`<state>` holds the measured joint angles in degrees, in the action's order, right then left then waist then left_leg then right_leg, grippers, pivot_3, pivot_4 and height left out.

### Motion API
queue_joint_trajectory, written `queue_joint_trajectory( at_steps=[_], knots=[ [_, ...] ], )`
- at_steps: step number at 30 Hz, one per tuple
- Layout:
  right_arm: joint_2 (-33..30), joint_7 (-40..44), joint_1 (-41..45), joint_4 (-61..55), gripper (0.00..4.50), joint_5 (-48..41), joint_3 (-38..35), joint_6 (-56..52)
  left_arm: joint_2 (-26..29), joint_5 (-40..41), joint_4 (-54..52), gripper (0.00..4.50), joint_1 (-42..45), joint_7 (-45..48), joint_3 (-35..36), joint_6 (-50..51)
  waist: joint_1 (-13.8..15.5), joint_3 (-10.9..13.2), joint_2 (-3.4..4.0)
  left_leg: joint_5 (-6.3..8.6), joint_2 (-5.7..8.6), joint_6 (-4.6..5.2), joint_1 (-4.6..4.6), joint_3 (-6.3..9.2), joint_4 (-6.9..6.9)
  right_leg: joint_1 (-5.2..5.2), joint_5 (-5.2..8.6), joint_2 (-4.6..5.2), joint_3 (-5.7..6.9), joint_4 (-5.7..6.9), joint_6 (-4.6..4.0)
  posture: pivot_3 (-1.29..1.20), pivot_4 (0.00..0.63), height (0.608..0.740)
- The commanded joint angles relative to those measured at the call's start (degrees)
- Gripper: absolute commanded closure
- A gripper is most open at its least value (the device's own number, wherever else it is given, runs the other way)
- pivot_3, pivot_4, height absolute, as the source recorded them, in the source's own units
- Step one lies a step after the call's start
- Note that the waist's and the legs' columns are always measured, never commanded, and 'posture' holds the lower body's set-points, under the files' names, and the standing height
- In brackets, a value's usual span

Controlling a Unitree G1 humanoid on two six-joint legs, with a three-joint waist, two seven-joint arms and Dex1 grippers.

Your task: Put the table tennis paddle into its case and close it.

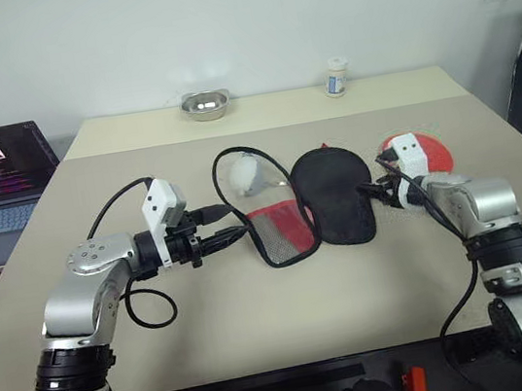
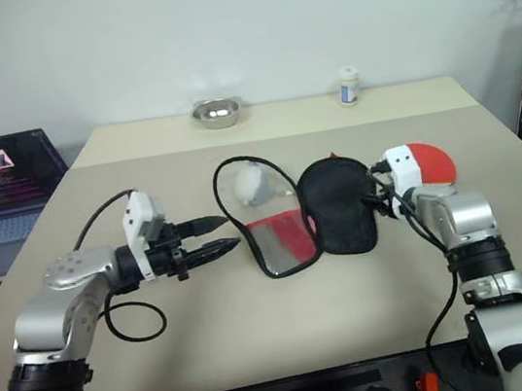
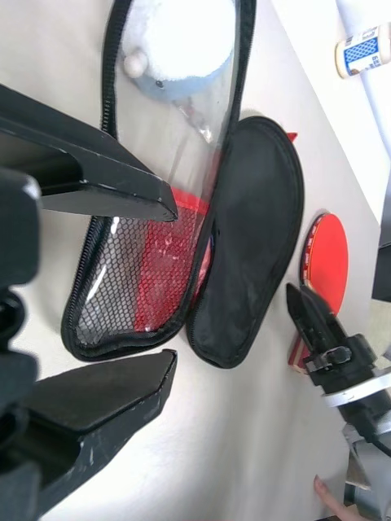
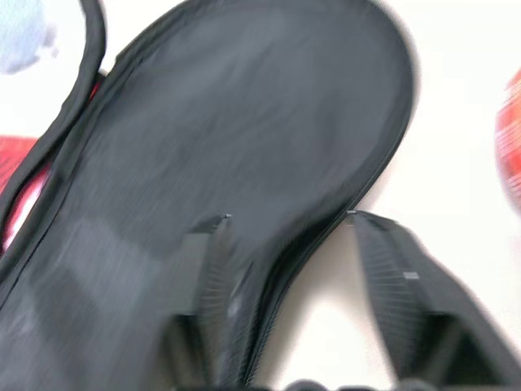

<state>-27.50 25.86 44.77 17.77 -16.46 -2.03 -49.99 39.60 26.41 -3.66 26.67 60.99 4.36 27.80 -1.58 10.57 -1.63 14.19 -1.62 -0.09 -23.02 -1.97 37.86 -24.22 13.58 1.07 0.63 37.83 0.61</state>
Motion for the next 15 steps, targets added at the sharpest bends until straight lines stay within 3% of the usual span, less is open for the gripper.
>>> queue_joint_trajectory(
  at_steps=[1,3,7,15],
  knots=[
    [-5.69,5.53,2.33,-1.98,0.39,-0.81,-2.3,1.8,-0.56,1.69,-3.23,1.76,1.82,-0.81,0.42,0.27,0.1,0.01,0.0,0.0,0.02,0.0,-0.01,0.0,0.0,0.0,0.0,0.0,0.01,-0.01,0.0,0.0,0.15,0.74],
    [-8.85,6.7,2.74,0.09,0.03,0.0,-2.83,3.0,-0.65,1.75,-4.44,1.76,2.03,-1.02,-0.04,0.78,0.1,0.02,0.0,0.0,0.04,0.0,-0.03,-0.01,0.0,0.0,0.0,0.0,0.0,-0.04,0.01,0.0,0.15,0.74],
    [-11.83,5.18,3.24,7.76,0.03,2.84,-3.42,7.31,-1.51,0.74,-5.33,1.76,4.14,-2.27,-1.22,0.19,0.07,0.01,-0.01,0.0,0.05,0.01,-0.02,-0.01,0.0,0.03,0.0,0.0,-0.01,-0.09,0.01,0.0,0.15,0.74],
    [-7.22,-3.7,6.59,22.46,0.03,5.88,-5.57,12.41,-2.44,0.48,-3.18,1.76,9.3,-1.88,-2.67,-0.51,-0.5,0.03,-0.01,0.0,0.0,0.0,0.04,-0.09,-0.02,0.02,-0.01,-0.03,-0.13,-0.02,0.0,0.0,0.15,0.74]
  ],
)
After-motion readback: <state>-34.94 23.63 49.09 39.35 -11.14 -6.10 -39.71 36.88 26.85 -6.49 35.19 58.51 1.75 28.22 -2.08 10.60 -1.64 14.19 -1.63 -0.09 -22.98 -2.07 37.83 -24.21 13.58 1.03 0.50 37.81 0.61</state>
